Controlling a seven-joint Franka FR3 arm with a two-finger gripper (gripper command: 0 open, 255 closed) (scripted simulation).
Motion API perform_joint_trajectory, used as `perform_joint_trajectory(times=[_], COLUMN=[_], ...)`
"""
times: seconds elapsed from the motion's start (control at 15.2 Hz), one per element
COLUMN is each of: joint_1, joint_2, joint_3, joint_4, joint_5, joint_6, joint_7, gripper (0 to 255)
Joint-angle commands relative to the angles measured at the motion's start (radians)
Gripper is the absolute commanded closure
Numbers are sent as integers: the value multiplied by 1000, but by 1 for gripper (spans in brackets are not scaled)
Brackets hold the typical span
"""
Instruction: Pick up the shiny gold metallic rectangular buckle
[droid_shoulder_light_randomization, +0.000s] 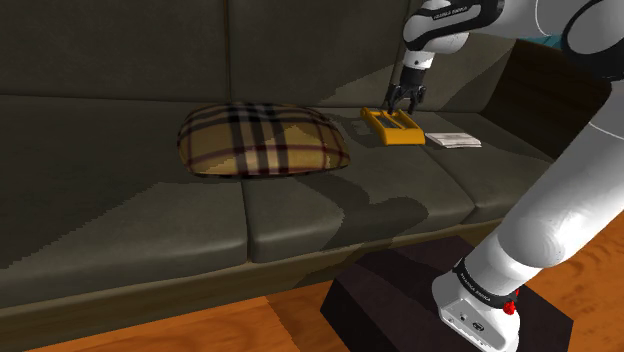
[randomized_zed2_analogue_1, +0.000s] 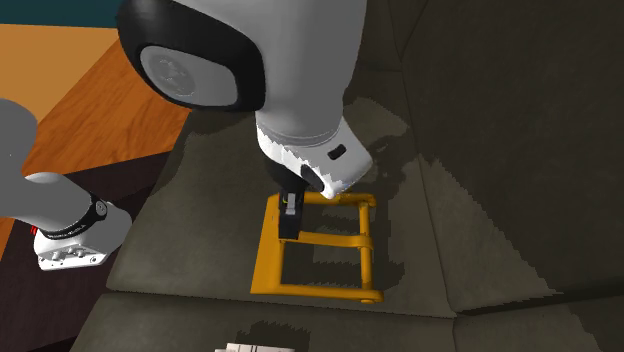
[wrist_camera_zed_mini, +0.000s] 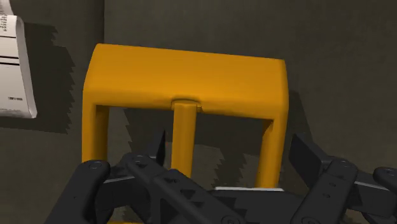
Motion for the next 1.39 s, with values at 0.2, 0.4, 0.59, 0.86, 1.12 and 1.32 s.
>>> perform_joint_trajectory(times=[0.2, 0.4, 0.59, 0.86, 1.12, 1.32], joint_1=[-53, -56, -57, -58, -59, -59], joint_2=[206, 219, 231, 243, 244, 244], joint_3=[-24, -22, -21, -19, -19, -19], joint_4=[195, 184, 159, 140, 141, 141], joint_5=[71, 75, 80, 85, 85, 85], joint_6=[-10, 14, 50, 80, 80, 80], joint_7=[-50, -53, -55, -57, -58, -58], gripper=[0, 0, 0, 0, 255, 255])
